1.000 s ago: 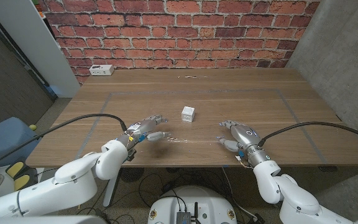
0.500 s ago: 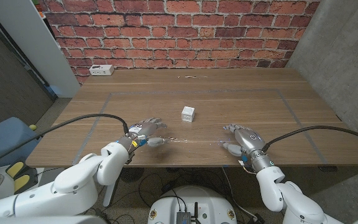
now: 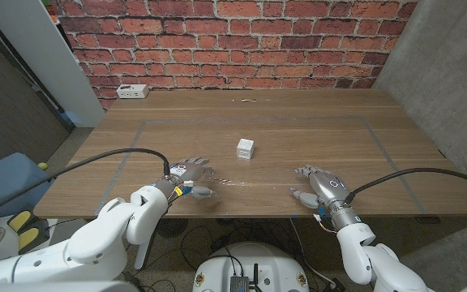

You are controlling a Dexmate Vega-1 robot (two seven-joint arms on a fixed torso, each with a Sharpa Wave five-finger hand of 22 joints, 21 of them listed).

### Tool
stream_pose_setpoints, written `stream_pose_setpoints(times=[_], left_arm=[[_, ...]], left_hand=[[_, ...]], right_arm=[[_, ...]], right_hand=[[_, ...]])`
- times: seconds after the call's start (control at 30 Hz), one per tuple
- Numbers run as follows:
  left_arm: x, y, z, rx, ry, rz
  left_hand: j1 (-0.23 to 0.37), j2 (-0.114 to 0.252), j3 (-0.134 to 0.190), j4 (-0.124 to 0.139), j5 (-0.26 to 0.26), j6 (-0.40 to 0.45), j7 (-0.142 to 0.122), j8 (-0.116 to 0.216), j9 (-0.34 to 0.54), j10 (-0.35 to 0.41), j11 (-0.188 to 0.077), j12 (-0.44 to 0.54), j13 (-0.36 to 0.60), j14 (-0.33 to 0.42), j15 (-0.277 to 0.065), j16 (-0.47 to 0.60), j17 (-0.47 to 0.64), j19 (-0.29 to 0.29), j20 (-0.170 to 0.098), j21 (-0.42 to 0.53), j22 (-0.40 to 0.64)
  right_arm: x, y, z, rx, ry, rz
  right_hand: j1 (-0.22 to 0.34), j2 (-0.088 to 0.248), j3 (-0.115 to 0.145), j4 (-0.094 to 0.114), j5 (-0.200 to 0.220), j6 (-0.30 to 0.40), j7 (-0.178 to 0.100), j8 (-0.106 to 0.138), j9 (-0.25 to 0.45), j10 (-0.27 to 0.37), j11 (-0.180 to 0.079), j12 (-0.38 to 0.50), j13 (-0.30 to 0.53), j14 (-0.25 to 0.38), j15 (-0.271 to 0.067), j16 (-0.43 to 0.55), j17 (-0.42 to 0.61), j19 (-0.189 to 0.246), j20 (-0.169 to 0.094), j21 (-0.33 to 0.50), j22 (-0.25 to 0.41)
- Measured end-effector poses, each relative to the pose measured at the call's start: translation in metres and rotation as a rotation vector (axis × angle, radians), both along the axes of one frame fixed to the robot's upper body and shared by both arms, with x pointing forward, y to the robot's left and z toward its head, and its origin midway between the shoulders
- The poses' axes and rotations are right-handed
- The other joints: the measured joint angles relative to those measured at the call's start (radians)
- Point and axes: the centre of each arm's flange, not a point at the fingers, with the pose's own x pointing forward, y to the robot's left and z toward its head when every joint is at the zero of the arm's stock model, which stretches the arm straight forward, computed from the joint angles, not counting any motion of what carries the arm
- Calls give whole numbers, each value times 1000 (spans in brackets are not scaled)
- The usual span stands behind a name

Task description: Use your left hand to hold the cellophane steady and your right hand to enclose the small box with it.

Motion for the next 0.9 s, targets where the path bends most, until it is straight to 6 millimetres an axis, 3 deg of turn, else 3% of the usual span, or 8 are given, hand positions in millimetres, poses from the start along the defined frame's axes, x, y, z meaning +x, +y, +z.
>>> stream_pose_setpoints(times=[0.17, 0.5, 0.9], left_arm=[[-3, 1, 0, 44, 10, 23], [-7, 0, -2, 122, 14, 68], [-13, -5, -13, 205, -17, 122]], left_hand=[[36, -5, -4, 4, 1, 43, -29, 6, 0, 0, 0, 0, 0, -13, 5, -5, 0, 0, 0, 0, 0], [91, -8, -7, 7, 9, 104, -54, 21, 5, 7, -15, 0, 0, -29, 11, -8, 0, 0, 0, -6, 0], [127, -3, -8, 8, 9, 108, -59, 18, 5, 3, -19, -8, 0, -39, 11, -8, 0, 0, -8, -6, 0]], right_arm=[[-2, 1, -1, 6, 1, -9], [-5, 3, -1, 17, -6, -21], [-9, 5, -3, 28, -23, -27]], right_hand=[[0, 0, -5, 4, 0, 0, 0, 0, 0, 0, 0, 0, 0, 0, 0, 0, 0, 0, 0, 0, 0], [0, 0, -5, 4, 0, 0, 0, 0, 0, 0, 0, -4, 0, 0, 0, 0, 0, 3, -4, -8, 0], [-2, 2, -4, 4, 0, 3, 4, 0, 0, 0, 0, -6, 0, 0, 0, 0, -4, 3, -4, -8, 0]])
